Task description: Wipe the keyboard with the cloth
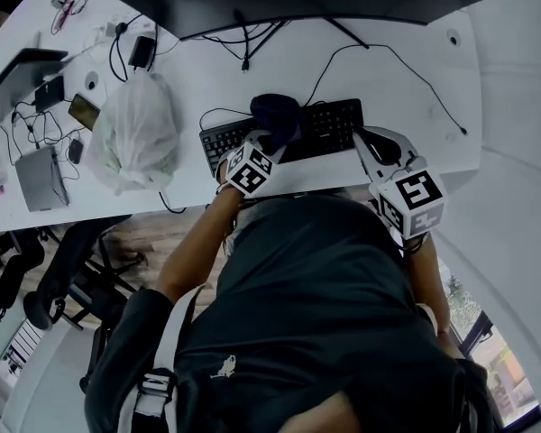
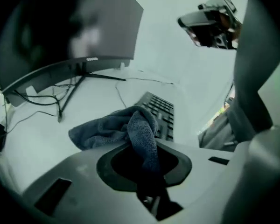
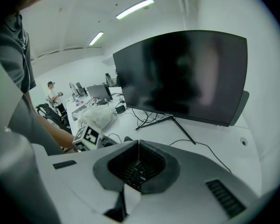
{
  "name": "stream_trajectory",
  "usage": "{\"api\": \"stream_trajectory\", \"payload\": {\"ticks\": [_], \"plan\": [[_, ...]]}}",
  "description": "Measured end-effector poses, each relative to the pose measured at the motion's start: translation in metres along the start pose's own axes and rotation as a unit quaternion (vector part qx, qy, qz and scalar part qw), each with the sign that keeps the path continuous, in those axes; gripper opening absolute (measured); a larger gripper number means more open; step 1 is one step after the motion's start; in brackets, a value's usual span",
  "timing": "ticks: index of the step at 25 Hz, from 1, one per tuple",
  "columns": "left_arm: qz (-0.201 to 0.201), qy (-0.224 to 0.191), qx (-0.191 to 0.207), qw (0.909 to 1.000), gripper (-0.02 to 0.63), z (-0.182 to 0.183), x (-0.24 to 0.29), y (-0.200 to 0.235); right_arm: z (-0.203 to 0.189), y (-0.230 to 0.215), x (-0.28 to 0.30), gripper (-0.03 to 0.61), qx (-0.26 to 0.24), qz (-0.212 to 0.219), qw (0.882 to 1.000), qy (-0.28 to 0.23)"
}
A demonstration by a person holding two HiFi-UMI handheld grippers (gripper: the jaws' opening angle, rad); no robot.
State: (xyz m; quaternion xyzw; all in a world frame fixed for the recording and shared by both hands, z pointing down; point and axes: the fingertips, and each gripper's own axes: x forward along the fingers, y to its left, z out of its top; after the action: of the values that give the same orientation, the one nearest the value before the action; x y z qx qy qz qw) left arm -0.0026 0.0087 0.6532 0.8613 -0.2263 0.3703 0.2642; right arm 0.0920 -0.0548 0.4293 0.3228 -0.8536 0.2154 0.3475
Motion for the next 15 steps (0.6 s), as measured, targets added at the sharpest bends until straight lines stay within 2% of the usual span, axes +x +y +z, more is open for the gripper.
{"api": "stream_trajectory", "payload": {"ticks": [2,5,7,9,11,12,13,15], "plan": [[0.012,-0.013,-0.031,0.9994,0.063,0.016,-0.001,0.029,0.001,0.006,0.004,0.011,-0.007,0.008,1.0,-0.001],[-0.003,-0.015,-0.069,0.9975,0.063,0.008,0.005,0.018,0.0,0.005,0.003,0.011,-0.005,0.007,1.0,-0.001],[-0.011,-0.01,-0.068,0.9976,0.063,-0.003,0.007,-0.003,-0.003,-0.003,-0.001,0.011,0.002,-0.002,1.0,0.002],[-0.048,0.013,-0.062,0.9968,0.063,-0.011,0.009,-0.032,-0.006,-0.014,-0.005,0.011,0.011,-0.014,1.0,0.003],[-0.087,0.038,-0.033,0.9949,0.063,-0.02,0.015,-0.063,-0.006,-0.018,-0.007,0.011,0.017,-0.019,1.0,0.005],[-0.094,0.044,-0.018,0.9945,0.063,-0.023,0.017,-0.071,-0.006,-0.018,-0.006,0.011,0.016,-0.017,1.0,0.005],[-0.089,0.043,-0.009,0.995,0.063,-0.022,0.018,-0.071,-0.005,-0.017,-0.005,0.011,0.013,-0.014,1.0,0.005],[-0.056,0.024,-0.008,0.9981,0.063,-0.006,0.015,-0.046,-0.004,-0.014,-0.003,0.011,0.006,-0.006,1.0,0.005]]}}
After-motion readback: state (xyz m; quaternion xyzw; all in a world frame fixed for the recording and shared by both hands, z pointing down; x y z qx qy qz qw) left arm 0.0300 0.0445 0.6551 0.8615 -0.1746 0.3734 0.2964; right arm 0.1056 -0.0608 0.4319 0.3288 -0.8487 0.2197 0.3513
